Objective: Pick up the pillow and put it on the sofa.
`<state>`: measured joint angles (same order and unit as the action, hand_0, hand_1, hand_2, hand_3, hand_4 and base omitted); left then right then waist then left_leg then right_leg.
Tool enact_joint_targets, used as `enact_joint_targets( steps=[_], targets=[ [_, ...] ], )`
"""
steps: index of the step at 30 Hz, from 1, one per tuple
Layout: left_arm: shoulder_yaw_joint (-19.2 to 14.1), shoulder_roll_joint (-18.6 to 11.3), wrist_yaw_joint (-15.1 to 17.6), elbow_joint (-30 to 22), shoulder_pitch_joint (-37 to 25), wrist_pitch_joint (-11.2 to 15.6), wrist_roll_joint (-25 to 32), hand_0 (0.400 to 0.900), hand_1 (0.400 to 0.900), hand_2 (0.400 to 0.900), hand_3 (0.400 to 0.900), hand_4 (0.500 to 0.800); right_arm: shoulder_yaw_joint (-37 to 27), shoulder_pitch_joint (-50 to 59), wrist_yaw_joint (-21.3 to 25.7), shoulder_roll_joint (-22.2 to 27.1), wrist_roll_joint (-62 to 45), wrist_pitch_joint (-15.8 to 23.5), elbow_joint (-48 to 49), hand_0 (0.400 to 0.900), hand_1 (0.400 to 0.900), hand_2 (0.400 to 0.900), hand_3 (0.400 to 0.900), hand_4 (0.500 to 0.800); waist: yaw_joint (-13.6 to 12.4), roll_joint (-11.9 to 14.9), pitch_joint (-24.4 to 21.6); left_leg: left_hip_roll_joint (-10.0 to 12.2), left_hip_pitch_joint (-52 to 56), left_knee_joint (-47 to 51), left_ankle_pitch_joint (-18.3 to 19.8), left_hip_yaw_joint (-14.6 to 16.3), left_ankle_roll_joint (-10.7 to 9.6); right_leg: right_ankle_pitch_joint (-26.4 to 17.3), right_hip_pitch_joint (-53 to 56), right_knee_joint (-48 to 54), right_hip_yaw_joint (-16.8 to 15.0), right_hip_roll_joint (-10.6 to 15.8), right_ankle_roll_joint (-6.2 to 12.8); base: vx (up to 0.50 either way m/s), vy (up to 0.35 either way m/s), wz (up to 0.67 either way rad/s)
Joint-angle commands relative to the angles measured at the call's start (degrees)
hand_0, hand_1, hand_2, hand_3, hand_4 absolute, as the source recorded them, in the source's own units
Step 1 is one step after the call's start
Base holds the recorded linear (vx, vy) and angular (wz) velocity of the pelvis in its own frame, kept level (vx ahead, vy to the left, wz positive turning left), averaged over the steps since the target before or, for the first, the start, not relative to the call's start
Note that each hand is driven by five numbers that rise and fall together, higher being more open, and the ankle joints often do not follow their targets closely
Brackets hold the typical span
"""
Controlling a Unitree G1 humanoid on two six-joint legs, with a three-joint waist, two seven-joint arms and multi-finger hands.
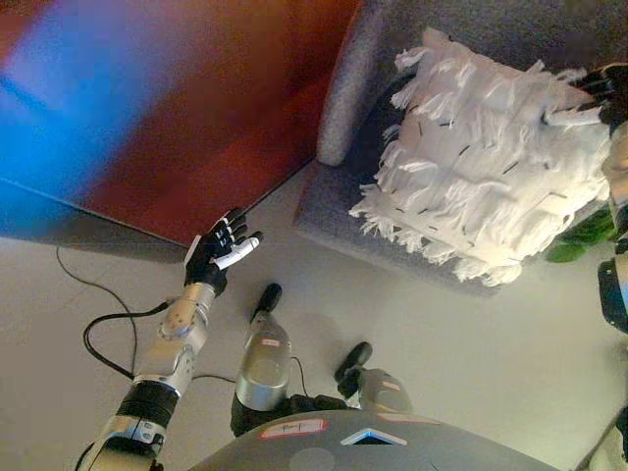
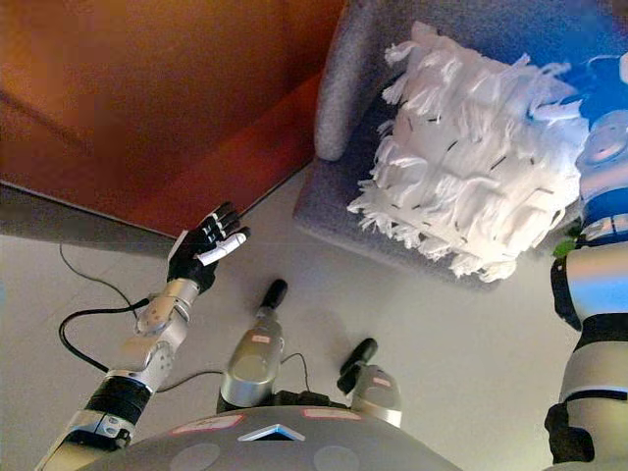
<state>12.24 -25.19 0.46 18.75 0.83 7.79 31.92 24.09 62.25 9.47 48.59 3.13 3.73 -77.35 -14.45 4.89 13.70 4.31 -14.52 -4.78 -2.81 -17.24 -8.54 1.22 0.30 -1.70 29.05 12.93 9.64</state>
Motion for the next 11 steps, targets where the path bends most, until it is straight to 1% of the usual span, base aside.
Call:
enact_joint_targets(
  steps=[1,5,6,7,8,11],
  targets=[
    [2.8,-2.0,-0.9,-6.9,-4.0,5.1,0.1,0.900,0.900,0.900,0.900,0.800,2.3,9.0,5.4,5.3,-3.1,1.4,5.6,0.900,0.900,0.900,0.900,0.800,-0.5,1.9,-2.7,2.0,4.4,2.3,0.9,1.7,-0.1,-2.8,1.0,-4.8,-1.5,4.1,2.91,0.02,0.050,0.01],
    [2.7,-1.4,-0.4,-5.2,-4.4,4.5,-0.4,0.900,0.900,0.900,0.900,0.800,-0.1,6.9,6.6,4.1,-5.4,2.3,10.6,0.900,0.900,0.900,0.900,0.800,0.9,2.8,-4.0,1.1,5.0,1.5,1.8,2.6,0.6,-4.0,1.7,-4.2,-2.3,4.8,3.19,0.01,0.063,-0.10],
    [2.6,-1.2,0.0,-4.8,-4.4,4.4,-0.6,0.900,0.900,0.900,0.900,0.800,-1.6,5.7,7.5,3.1,-6.4,2.7,13.2,0.900,0.900,0.900,0.900,0.800,1.3,2.9,-4.3,0.9,5.3,1.3,2.1,2.9,0.8,-4.2,2.0,-3.8,-2.6,4.9,3.18,0.01,0.065,-0.24],
    [2.3,-1.0,0.5,-4.1,-4.5,4.4,-1.1,0.900,0.900,0.900,0.900,0.800,-2.5,4.1,7.0,1.6,-7.3,3.1,16.1,0.900,0.900,0.900,0.900,0.800,1.7,3.0,-4.6,0.8,5.6,1.2,2.4,3.4,0.9,-4.6,2.1,-3.5,-3.0,5.0,3.25,-0.01,0.081,-0.31],
    [1.6,-0.7,1.6,-3.6,-4.8,4.3,-2.5,0.900,0.900,0.900,0.900,0.800,-2.7,2.4,7.0,1.0,-6.7,3.2,20.0,0.900,0.900,0.900,0.900,0.800,2.4,3.1,-5.0,0.6,6.1,1.2,2.7,3.9,1.0,-4.9,2.3,-3.2,-3.5,5.1,3.33,0.00,0.074,-0.33],
    [0.1,0.1,1.9,-3.0,-4.1,3.9,-3.6,0.900,0.900,0.900,0.900,0.800,-5.3,-3.9,5.9,-1.2,-5.3,3.8,29.8,0.900,0.900,0.900,0.900,0.800,4.2,3.1,-5.9,0.5,7.1,1.4,3.2,5.5,1.4,-5.3,2.2,-2.9,-4.8,5.5,3.44,-0.02,0.072,-0.32]
  ],
)
